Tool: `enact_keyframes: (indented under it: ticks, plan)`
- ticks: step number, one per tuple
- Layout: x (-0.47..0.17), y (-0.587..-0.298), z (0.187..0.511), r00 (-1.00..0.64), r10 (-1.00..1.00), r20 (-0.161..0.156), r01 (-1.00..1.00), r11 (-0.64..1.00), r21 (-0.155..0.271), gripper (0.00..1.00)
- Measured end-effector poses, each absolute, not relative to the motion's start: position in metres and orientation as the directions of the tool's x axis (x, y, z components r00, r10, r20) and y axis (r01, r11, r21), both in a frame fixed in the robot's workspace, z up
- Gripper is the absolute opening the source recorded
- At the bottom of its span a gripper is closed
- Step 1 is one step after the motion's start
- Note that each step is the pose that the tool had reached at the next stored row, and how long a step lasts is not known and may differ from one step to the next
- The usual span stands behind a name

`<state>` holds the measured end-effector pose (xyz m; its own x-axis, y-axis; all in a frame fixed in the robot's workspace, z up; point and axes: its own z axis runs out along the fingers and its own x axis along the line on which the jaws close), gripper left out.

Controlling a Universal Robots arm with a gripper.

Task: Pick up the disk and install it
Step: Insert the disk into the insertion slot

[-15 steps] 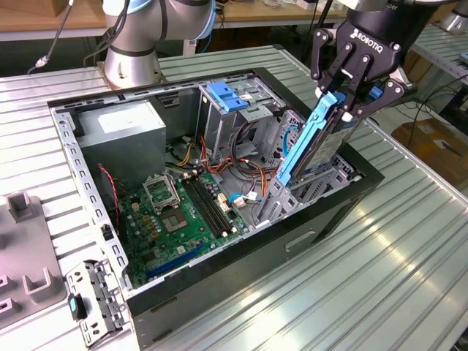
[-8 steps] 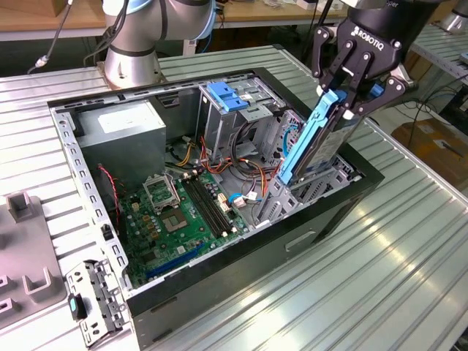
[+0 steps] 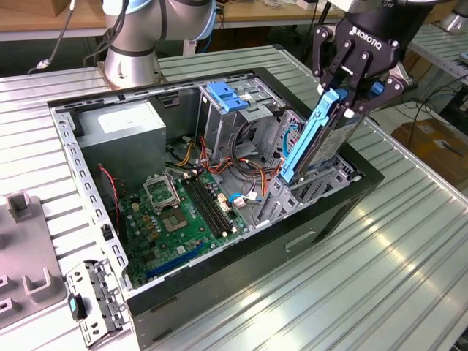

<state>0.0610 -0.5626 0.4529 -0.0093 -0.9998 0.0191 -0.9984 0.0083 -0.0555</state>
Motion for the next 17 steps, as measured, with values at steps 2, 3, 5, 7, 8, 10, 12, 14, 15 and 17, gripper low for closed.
enact_keyframes:
  ticks: [2,3,5,7,8,10,12,14,15,17]
  plan:
    - [0.057,-0.563,0.453,-0.008,-1.0,0.019,-0.998,0.007,-0.063,0.37]
    - [0.056,-0.563,0.453,-0.008,-1.0,0.019,-0.998,0.006,-0.066,0.37]
    - [0.054,-0.562,0.453,-0.007,-1.0,0.019,-0.997,0.006,-0.081,0.37]
    - [0.053,-0.562,0.453,-0.007,-1.0,0.019,-0.996,0.005,-0.094,0.37]
    - [0.052,-0.562,0.453,-0.006,-1.0,0.019,-0.995,0.005,-0.098,0.37]
    - [0.051,-0.562,0.453,-0.006,-1.0,0.019,-0.994,0.003,-0.107,0.37]
    - [0.05,-0.562,0.453,-0.004,-1.0,0.019,-0.993,0.002,-0.117,0.37]
    - [0.049,-0.562,0.453,-0.003,-1.0,0.019,-0.991,0.001,-0.134,0.37]
    - [0.049,-0.562,0.453,-0.003,-1.0,0.019,-0.99,0.0,-0.144,0.37]
    - [0.047,-0.562,0.453,0.0,-1.0,0.019,-0.986,-0.003,-0.168,0.37]
